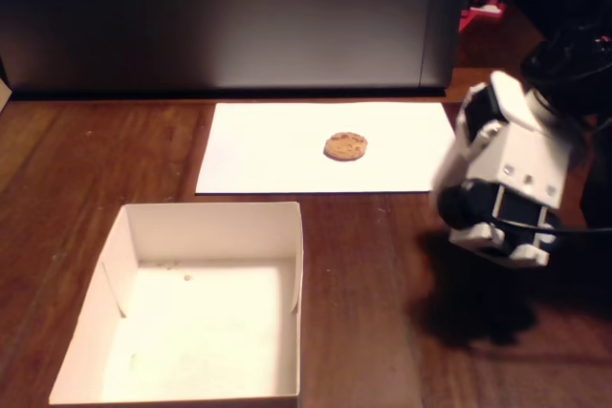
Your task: Grasp a mini cookies block and put it in the white box.
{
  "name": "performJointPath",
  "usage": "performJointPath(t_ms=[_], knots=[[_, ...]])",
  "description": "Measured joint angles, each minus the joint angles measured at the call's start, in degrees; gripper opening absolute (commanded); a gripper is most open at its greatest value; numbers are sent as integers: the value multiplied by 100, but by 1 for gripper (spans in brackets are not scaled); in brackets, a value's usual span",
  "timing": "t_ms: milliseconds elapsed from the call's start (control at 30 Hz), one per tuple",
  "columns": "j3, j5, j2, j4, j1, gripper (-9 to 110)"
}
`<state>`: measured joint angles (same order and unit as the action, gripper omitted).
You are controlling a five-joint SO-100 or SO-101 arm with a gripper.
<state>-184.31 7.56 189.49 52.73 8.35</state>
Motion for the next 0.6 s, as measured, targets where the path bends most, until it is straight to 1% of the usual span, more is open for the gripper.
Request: performJointPath(t_ms=[133, 233, 367, 433, 600], knots=[[0, 510, 0, -1055, -158, 2], [88, 606, 0, -1644, -264, 1], [149, 606, 0, -1863, -264, 1], [246, 606, -62, -1872, -53, 1], [1213, 369, -932, -1872, 290, 1]])
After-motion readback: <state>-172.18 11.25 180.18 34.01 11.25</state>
